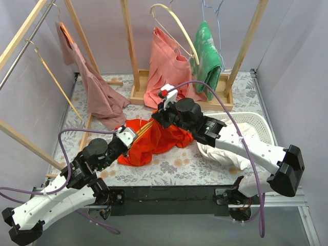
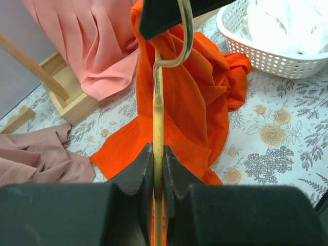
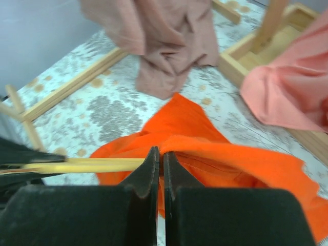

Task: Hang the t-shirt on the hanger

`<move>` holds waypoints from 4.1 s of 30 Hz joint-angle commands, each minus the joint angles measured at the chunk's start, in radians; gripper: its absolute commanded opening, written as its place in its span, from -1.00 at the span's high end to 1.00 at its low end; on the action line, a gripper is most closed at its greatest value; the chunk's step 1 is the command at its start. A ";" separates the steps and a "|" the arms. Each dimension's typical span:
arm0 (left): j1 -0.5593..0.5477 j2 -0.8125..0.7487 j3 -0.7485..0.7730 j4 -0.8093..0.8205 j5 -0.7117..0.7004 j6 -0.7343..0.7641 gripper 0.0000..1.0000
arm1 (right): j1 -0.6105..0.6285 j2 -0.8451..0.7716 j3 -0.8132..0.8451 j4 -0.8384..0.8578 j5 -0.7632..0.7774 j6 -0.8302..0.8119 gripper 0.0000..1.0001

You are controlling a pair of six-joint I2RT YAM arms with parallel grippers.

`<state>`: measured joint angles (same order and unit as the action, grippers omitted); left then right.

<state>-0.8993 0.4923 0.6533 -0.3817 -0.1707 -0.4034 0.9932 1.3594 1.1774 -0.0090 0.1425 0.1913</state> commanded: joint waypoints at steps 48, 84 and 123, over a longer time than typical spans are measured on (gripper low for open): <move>-0.001 -0.104 0.022 0.047 0.037 -0.117 1.00 | -0.064 -0.213 -0.230 -0.110 0.483 0.218 0.97; 0.000 0.120 -0.018 0.285 0.461 -0.117 1.00 | -0.433 -0.286 -0.124 -0.430 0.367 0.163 0.46; 0.000 0.520 0.109 0.460 0.427 -0.316 1.00 | -0.194 -0.508 -0.420 0.170 -0.321 0.145 -0.02</move>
<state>-0.9005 1.0111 0.7029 0.0292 0.2611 -0.6979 0.7208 0.8253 0.7326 0.0528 -0.2592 0.3634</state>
